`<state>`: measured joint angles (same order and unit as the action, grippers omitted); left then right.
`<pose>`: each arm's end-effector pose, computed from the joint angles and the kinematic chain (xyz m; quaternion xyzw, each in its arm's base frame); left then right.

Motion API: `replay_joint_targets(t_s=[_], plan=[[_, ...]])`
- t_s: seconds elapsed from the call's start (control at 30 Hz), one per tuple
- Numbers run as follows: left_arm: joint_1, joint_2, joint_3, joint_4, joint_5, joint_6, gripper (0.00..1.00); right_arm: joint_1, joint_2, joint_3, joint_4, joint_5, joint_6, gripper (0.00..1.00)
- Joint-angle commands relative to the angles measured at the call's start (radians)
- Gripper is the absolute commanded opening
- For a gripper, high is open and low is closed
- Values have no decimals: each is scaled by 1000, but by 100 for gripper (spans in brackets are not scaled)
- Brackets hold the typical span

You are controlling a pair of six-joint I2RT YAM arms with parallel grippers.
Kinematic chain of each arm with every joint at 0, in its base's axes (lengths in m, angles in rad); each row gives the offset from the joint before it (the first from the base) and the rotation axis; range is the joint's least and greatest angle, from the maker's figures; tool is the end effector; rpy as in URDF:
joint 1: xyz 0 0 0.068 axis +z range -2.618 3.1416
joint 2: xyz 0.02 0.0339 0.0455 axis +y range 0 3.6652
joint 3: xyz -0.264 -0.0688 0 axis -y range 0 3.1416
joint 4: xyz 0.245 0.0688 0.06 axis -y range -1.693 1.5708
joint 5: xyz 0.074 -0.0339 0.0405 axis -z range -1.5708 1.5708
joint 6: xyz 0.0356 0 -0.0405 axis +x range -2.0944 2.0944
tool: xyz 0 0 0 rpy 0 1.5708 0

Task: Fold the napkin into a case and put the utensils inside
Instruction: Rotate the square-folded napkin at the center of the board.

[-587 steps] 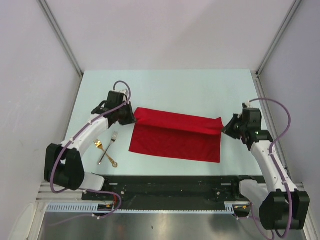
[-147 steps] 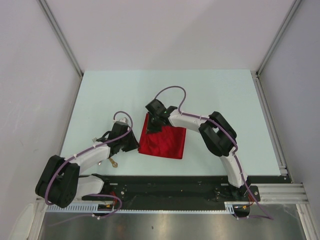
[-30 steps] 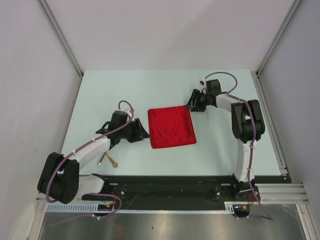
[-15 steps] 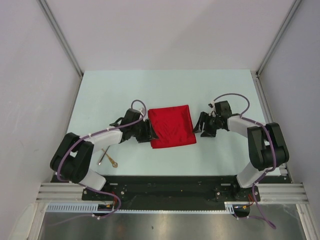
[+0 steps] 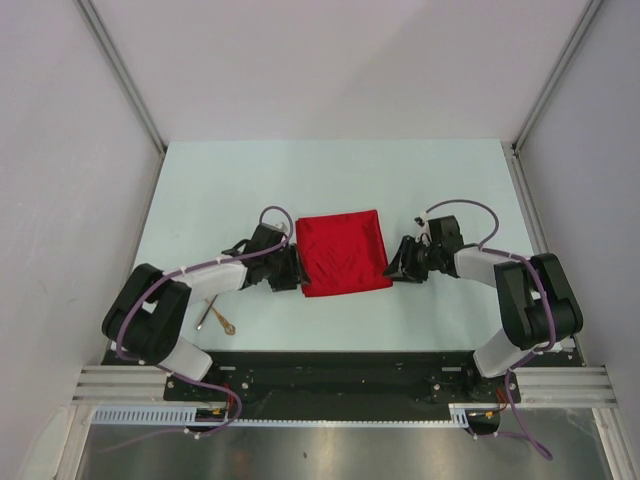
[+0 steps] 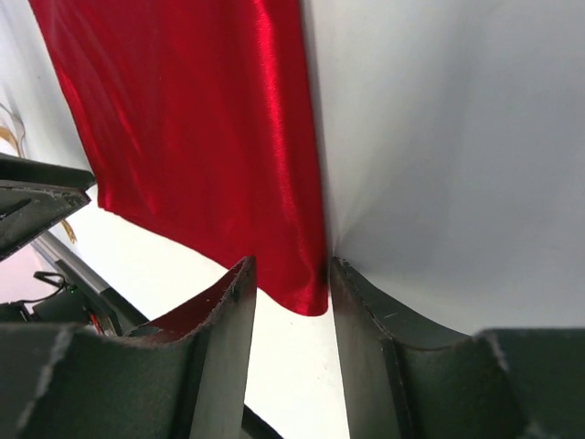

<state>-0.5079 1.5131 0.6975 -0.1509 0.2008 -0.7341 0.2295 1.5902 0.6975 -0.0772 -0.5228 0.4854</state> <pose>0.2397 -0.1415 0.1502 -0.0776 0.9472 -0.2501 0.1851 0.2733 0.0821 0.1378 0.0419 0.9250 0.3313 0.1815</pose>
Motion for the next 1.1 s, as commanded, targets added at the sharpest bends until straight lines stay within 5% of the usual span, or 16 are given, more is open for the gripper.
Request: replay_joint_targets(t_s=[0.0,0.3,0.5,1.07], plan=[[-4,13,-9,20,-15,-8,54,13,-12,-35,21,9,13,43],[-4,48,-23,25,-28,-16,49,11,-50,-95,24,32,18,42],[-20,58,-49,46,-26,-31,33,5,-29,-104,56,32,21,37],[-89,36,-176,131,-3,-83,0,-76,-35,-41,-30,72,-67,0]])
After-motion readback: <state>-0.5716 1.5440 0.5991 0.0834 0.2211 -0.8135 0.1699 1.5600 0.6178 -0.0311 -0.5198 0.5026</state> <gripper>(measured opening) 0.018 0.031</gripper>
